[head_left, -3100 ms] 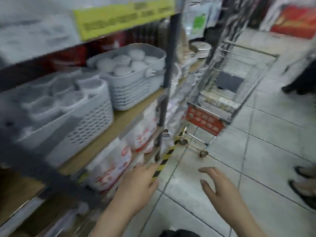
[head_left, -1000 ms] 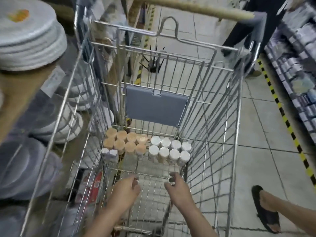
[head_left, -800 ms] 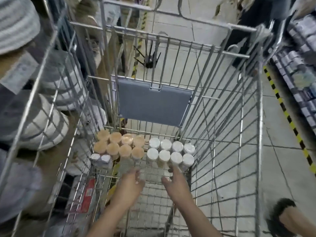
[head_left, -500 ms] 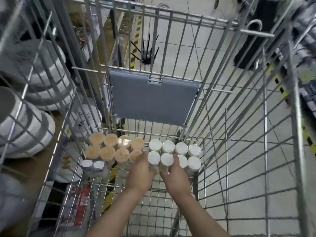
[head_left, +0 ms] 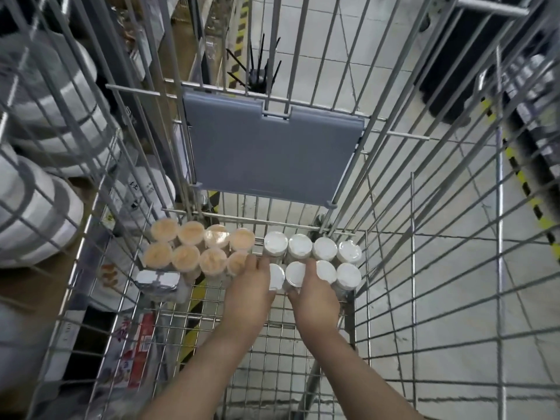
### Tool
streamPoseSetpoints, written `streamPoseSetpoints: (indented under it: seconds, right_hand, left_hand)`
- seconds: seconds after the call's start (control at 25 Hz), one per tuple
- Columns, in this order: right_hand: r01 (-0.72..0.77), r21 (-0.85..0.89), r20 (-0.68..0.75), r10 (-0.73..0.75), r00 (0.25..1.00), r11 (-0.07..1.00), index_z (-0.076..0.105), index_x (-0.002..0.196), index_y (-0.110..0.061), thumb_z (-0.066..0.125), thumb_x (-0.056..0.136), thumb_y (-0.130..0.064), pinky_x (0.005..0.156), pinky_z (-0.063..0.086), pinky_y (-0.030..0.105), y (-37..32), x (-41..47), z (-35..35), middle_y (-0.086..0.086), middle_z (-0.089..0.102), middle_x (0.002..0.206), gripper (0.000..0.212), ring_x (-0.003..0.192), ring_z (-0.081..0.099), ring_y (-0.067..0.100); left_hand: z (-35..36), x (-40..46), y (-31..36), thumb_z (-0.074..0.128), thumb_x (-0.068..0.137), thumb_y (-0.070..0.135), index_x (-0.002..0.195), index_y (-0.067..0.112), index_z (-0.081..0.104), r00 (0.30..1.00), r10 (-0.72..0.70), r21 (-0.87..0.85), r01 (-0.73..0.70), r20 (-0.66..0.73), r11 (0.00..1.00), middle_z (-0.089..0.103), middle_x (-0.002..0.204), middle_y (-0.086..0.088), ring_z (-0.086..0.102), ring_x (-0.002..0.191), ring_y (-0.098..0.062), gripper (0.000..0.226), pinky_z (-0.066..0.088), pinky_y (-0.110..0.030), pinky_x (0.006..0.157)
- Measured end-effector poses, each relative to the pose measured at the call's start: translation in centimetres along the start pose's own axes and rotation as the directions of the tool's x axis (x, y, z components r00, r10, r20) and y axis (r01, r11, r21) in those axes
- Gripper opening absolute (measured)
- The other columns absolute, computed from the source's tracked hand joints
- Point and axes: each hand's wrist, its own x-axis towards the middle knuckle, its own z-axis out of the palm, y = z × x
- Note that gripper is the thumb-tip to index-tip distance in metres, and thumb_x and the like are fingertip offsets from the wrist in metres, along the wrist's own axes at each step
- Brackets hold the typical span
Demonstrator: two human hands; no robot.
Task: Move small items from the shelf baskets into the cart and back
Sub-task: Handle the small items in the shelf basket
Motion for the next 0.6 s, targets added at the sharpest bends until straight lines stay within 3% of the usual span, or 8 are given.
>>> streamPoseSetpoints:
  seconds: [0.2, 0.32, 0.48, 0.6]
  right_hand:
    - [0.031, 0.039, -0.038, -0.029, 0.999, 0.999, 0.045, 0.124, -0.032, 0.059, 0.083, -0.019, 0.067, 0.045, 0.031, 0.0, -1.1, -1.4, -0.003, 0.065, 0.098, 0.046, 0.093, 0.062, 0.024]
    - [0.056, 0.077, -0.047, -0.053, 0.998, 0.995, 0.046, 0.126, -0.032, 0.066, 0.079, -0.019, 0.065, 0.043, 0.03, -0.2, -3.3, -3.1, -0.004, 0.053, 0.106, 0.053, 0.095, 0.058, 0.02]
    - [0.1, 0.327, -0.063, -0.084, 0.994, 0.94, 0.053, 0.118, -0.027, 0.077, 0.069, -0.016, 0.075, 0.042, 0.023, -1.1, -7.4, -7.5, -0.009, 0.049, 0.11, 0.056, 0.102, 0.051, 0.011]
    - [0.085, 0.52, 0.018, -0.111, 0.994, 0.85, 0.048, 0.106, -0.034, 0.081, 0.069, -0.017, 0.071, 0.038, 0.008, -2.9, -11.3, -13.8, -0.022, 0.053, 0.099, 0.052, 0.089, 0.051, -0.01]
  left_hand:
    - [-1.1, -1.6, -0.5, 0.064, 0.083, 0.024, 0.123, 0.021, 0.05, 0.998, 0.054, -0.049, -0.055, -0.026, 0.997, 0.046, 0.119, 0.0, 0.058, 0.097, -0.022, 0.042, 0.049, -0.034, 0.074]
    - [-3.0, -3.9, -0.5, 0.067, 0.082, 0.036, 0.122, 0.025, 0.052, 0.996, 0.048, -0.135, -0.058, -0.079, 0.989, 0.048, 0.12, 0.006, 0.056, 0.102, -0.018, 0.045, 0.047, -0.032, 0.073]
    - [-7.9, -8.8, 0.8, 0.077, 0.075, 0.032, 0.11, 0.037, 0.048, 0.988, -0.008, -0.424, -0.058, -0.153, 0.904, 0.053, 0.103, 0.021, 0.055, 0.096, -0.006, 0.045, 0.039, -0.015, 0.069]
    - [-14.1, -13.0, 2.7, 0.079, 0.074, 0.033, 0.107, 0.047, 0.044, 0.984, -0.068, -0.587, -0.043, -0.165, 0.809, 0.056, 0.106, 0.027, 0.052, 0.099, 0.007, 0.05, 0.042, -0.015, 0.078]
